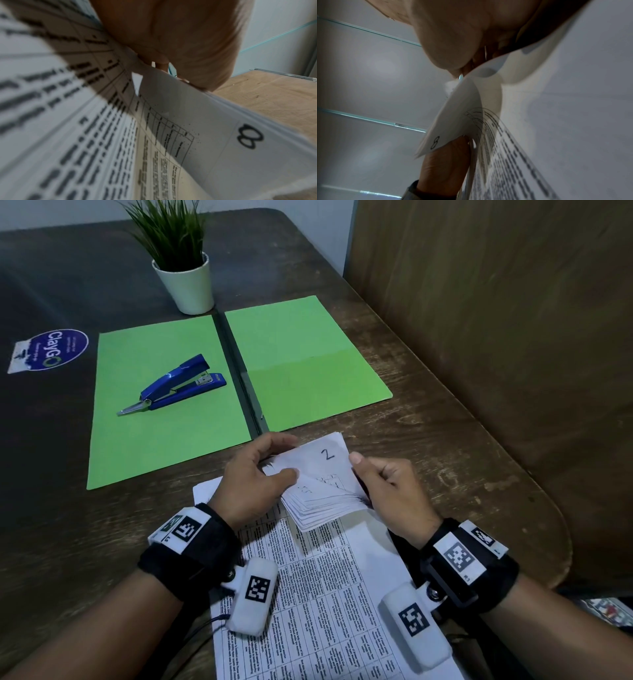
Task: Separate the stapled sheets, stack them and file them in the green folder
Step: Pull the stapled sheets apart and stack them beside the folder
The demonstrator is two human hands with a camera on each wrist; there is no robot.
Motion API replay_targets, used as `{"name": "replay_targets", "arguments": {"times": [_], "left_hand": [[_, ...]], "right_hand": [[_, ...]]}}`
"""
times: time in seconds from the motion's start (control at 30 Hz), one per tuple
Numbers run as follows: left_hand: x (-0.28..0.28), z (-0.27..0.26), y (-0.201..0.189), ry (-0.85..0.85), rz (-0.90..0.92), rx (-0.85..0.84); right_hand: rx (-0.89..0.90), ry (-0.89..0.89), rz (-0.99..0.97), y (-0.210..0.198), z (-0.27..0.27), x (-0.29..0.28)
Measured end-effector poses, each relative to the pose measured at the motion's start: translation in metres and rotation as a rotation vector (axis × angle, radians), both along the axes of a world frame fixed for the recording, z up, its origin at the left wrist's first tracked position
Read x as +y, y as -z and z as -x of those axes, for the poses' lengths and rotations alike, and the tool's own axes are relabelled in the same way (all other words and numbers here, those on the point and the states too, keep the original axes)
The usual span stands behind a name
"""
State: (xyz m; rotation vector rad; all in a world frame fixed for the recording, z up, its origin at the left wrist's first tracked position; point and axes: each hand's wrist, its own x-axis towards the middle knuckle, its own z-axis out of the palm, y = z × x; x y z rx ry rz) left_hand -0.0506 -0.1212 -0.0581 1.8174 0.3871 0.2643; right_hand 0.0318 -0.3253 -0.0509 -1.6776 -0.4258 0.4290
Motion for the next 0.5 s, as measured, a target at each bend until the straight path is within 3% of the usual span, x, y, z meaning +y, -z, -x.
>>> {"name": "replay_targets", "arguments": {"times": [0.17,0.5], "left_hand": [[-0.0017,-0.003,-0.0014,-0.007,-0.058,0.006],[-0.0014,-0.0037,0.0005,-0.03,-0.058,0.006]], "right_hand": [[0.104,0.032,-0.053,-0.0008,-0.0018,0.0018],[0.058,0.063,-0.009,0.0035,-0.0048,0.0015]]}}
